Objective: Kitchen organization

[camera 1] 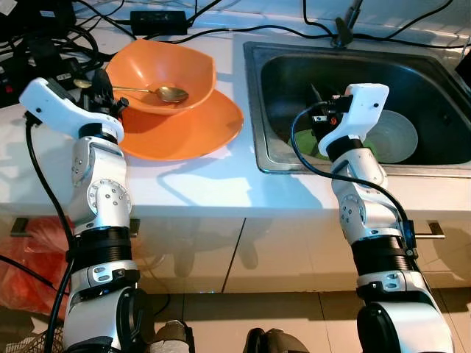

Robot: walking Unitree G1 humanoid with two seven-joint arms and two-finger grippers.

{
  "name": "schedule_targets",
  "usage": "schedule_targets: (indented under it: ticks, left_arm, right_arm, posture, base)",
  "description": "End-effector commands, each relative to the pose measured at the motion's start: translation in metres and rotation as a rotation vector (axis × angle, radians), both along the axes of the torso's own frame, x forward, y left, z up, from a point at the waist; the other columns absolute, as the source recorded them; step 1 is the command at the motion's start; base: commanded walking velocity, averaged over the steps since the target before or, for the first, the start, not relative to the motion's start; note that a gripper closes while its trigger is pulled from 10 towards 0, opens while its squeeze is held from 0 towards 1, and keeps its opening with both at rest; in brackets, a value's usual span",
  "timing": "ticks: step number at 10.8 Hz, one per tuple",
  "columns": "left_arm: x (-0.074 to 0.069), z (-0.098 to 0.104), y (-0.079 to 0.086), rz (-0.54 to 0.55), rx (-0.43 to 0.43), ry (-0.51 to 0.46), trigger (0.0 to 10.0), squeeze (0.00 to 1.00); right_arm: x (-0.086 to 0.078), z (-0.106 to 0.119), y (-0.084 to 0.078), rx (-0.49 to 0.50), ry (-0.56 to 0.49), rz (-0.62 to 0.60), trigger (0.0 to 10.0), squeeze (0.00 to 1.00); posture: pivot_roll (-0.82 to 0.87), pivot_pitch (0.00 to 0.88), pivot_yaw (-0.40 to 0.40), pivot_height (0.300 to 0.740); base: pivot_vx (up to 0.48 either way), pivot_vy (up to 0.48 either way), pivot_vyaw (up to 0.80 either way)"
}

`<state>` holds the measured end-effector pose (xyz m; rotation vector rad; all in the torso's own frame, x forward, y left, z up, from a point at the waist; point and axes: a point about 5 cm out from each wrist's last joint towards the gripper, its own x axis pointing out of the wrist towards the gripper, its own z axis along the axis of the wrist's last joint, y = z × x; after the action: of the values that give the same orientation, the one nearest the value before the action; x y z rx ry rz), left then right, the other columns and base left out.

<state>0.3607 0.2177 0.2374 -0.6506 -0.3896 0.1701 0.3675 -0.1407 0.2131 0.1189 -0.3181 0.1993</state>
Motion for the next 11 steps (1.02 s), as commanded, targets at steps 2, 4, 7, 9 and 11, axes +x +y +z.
schedule_targets:
  ticks: [2, 4, 7, 9, 11]
  left_arm:
    - [0.002, 0.008, -0.004, 0.004, 0.009, -0.022, 0.0, 0.00]
    - [-0.001, 0.015, -0.005, 0.013, 0.028, -0.053, 0.0, 0.00]
    - [-0.002, 0.018, -0.009, 0.002, 0.037, -0.076, 0.0, 0.00]
    - [-0.003, 0.019, -0.011, -0.010, 0.036, -0.083, 0.0, 0.00]
    - [-0.006, 0.029, -0.016, -0.052, 0.006, -0.139, 0.0, 0.00]
  right_arm:
    - [-0.002, 0.001, -0.006, -0.008, 0.001, -0.018, 10.0, 0.00]
    - [-0.002, 0.000, -0.006, -0.009, 0.003, -0.019, 10.0, 0.00]
    - [-0.001, -0.001, -0.003, -0.008, 0.009, -0.009, 10.0, 0.00]
    - [-0.001, -0.002, -0.003, -0.009, 0.013, -0.008, 10.0, 0.00]
    - [-0.001, -0.002, -0.003, -0.010, 0.015, -0.006, 10.0, 0.00]
  posture:
    - [0.06, 0.144, -0.061, 0.723]
    - [0.07, 0.145, -0.064, 0.723]
    - [0.07, 0.144, -0.065, 0.723]
    - [0.07, 0.144, -0.067, 0.723]
    - [0.07, 0.144, -0.068, 0.723]
  base:
    - [0.000, 0.000, 0.00]
    - [0.000, 0.000, 0.00]
    - [0.000, 0.000, 0.00]
    - [0.000, 0.000, 0.00]
    - [0.000, 0.000, 0.00]
